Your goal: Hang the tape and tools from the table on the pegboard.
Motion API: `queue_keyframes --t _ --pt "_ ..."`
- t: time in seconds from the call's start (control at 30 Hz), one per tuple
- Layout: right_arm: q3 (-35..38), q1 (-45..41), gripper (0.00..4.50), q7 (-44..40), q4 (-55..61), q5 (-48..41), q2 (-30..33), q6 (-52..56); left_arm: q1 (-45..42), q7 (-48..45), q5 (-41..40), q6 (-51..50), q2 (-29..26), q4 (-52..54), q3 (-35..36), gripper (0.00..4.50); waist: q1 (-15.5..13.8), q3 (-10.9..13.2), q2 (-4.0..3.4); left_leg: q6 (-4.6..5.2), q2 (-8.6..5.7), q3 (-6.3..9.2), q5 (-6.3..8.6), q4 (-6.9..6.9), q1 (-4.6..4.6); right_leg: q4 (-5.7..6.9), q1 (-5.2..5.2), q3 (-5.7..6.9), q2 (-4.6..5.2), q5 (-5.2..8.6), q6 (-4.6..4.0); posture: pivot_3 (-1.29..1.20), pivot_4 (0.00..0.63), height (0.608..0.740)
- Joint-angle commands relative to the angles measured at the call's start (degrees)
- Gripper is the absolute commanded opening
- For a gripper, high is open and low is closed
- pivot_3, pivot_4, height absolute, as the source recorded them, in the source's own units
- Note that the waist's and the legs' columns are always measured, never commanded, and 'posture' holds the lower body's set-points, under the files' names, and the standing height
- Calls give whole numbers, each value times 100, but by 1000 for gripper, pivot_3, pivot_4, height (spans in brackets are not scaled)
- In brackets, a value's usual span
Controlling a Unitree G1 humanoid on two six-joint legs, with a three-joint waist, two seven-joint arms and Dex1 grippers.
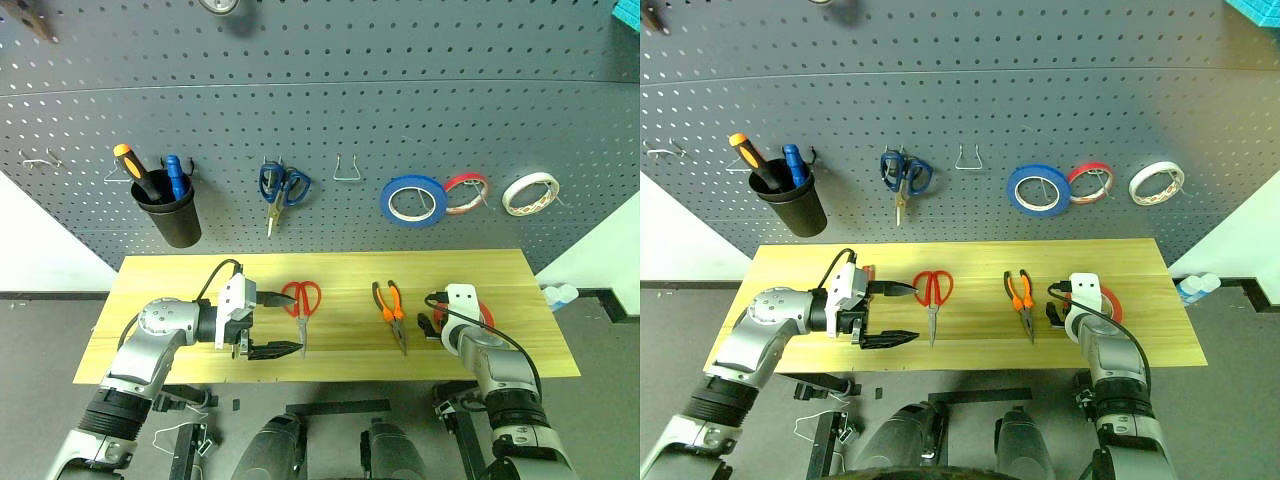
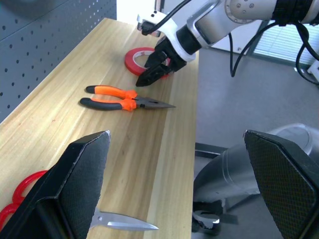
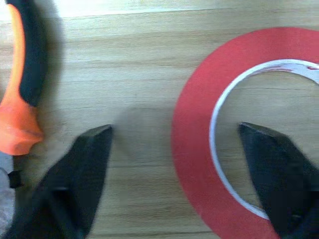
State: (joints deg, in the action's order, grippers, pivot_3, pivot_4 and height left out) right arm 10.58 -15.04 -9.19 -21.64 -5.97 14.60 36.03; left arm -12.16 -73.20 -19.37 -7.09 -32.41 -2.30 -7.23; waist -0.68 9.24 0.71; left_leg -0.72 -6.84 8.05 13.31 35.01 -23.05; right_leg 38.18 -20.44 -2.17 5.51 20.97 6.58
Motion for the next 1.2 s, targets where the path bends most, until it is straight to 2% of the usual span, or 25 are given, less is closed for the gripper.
queue_keyframes --t 0.03,0.2,0.23,0.27,0.63,0.77,1.07,1.2 --pt "-17 78 2685 -9 -122 -53 -63 61 -49 4 -115 -2 -57 214 79 4500 -2 1 0 0 0 0 0 -1 0 0 0 0 0 0 0 127 185 740" --pt "-16 88 1038 -4 -95 -44 -51 48 -48 15 -123 -15 -60 235 87 4500 -6 1 0 0 0 0 0 0 -1 -2 0 0 0 0 0 128 186 740" --pt "-16 93 778 -1 -80 -46 -49 48 -50 14 -123 -13 -62 231 89 4500 -7 2 0 0 0 0 0 0 -1 -2 1 0 1 0 0 128 186 740" --pt "-17 98 706 3 -64 -49 -49 48 -53 12 -122 -10 -65 226 92 4500 -7 2 0 0 0 0 0 0 0 -2 1 0 1 0 0 128 186 740" --pt "-7 200 705 8 359 -88 15 172 -84 33 -87 54 -22 126 77 4500 -8 7 -6 0 0 0 0 -3 -3 -4 -2 0 1 0 0 123 177 740" --pt "-5 460 705 9 1137 -124 57 506 -111 39 -104 154 -8 32 142 4500 -10 9 -9 -1 0 0 0 -3 -20 -4 -18 0 1 0 0 114 168 740" --pt "91 1435 705 -34 3706 -322 232 1641 7 109 -195 272 -4 82 287 4500 -6 10 -15 -6 -1 0 -3 -3 -40 0 -43 0 1 0 1 99 140 740" --pt "184 1815 705 -77 4345 -398 317 1882 82 147 -284 351 78 120 331 4500 -16 10 -15 -6 -1 0 -3 -3 -40 0 -43 0 1 0 1 92 132 740"
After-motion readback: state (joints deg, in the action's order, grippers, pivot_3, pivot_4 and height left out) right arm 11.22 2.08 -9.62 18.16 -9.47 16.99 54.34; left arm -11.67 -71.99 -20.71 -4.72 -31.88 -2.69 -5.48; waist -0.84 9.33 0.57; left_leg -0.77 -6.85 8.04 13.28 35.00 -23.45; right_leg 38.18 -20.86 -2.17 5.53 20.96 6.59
